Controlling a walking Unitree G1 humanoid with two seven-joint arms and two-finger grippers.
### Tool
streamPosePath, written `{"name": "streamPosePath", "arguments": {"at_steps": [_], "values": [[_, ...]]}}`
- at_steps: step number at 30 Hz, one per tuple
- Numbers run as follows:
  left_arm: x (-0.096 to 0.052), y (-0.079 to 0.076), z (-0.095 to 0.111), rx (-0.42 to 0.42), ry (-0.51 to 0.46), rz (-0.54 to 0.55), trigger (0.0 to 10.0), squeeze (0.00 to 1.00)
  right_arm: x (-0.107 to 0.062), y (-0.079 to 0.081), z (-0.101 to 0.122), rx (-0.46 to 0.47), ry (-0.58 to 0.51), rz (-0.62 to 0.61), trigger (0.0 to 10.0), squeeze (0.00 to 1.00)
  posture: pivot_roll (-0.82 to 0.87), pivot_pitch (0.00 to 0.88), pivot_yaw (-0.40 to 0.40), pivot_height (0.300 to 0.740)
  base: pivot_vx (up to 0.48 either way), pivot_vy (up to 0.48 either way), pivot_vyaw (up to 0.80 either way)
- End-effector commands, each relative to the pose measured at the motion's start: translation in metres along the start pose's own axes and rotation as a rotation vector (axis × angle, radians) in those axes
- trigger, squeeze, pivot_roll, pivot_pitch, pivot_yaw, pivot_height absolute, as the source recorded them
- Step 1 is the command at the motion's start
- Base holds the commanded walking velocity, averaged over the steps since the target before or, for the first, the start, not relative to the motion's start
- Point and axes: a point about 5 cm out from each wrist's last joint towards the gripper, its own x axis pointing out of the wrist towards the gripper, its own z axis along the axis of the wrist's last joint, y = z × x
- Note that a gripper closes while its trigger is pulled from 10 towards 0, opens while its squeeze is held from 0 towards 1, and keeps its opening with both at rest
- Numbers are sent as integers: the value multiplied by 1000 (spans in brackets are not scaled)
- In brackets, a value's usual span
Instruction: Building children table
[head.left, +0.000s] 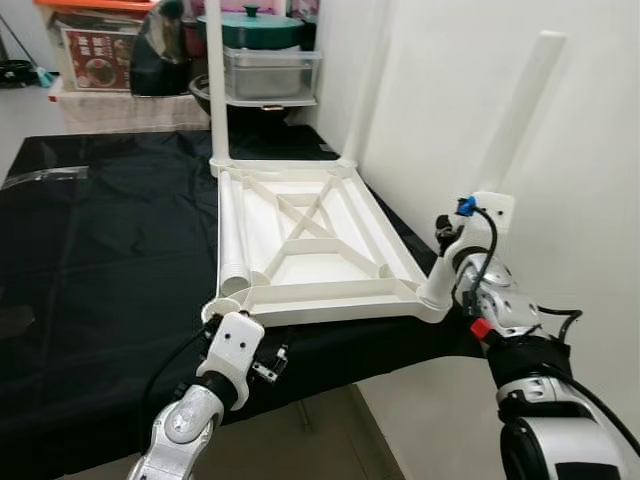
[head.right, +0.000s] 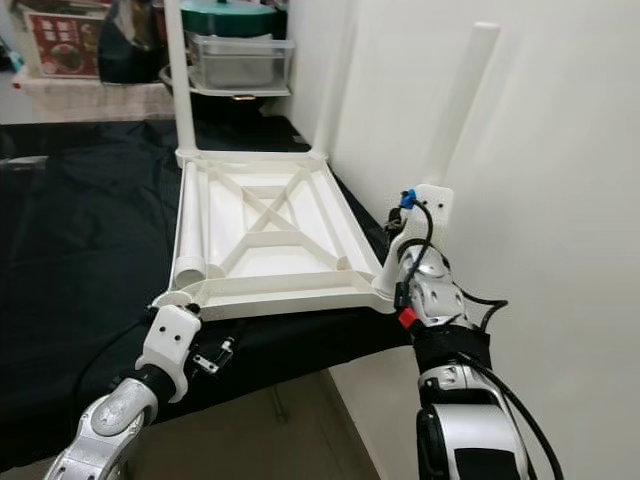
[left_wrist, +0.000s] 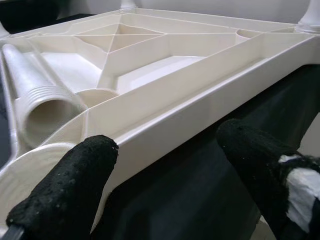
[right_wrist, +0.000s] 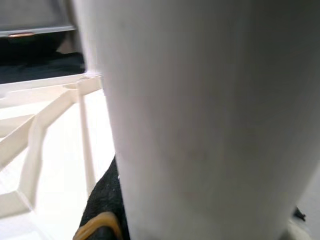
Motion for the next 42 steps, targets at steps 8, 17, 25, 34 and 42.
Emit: {"name": "streamPosePath", "arguments": {"at_steps": [8, 17, 25, 34, 42], "values": [[0, -2, -2, 2, 9, -5, 10000, 0, -7, 35, 5, 25, -20, 342, 10000, 0, 50, 0, -150, 740, 0, 0, 0], [1, -3, -2, 2, 8, -4, 10000, 0, -63, 73, 6, -104, -76, 1067, 8000, 0, 49, 0, -154, 740, 0, 0, 0], [-1, -2, -2, 4, 11, -2, 10000, 0, -17, 36, -20, -193, 83, 550, 0, 0, 53, 0, -150, 740, 0, 0, 0], [0, -1, -1, 7, 8, -4, 10000, 0, -5, -20, -28, -125, 164, -12, 0, 0, 50, 0, -148, 740, 0, 0, 0], [1, -2, -1, 5, 8, -7, 10000, 0, -7, -3, -35, -125, 163, -18, 1686, 0, 51, 0, -148, 740, 0, 0, 0]]}}
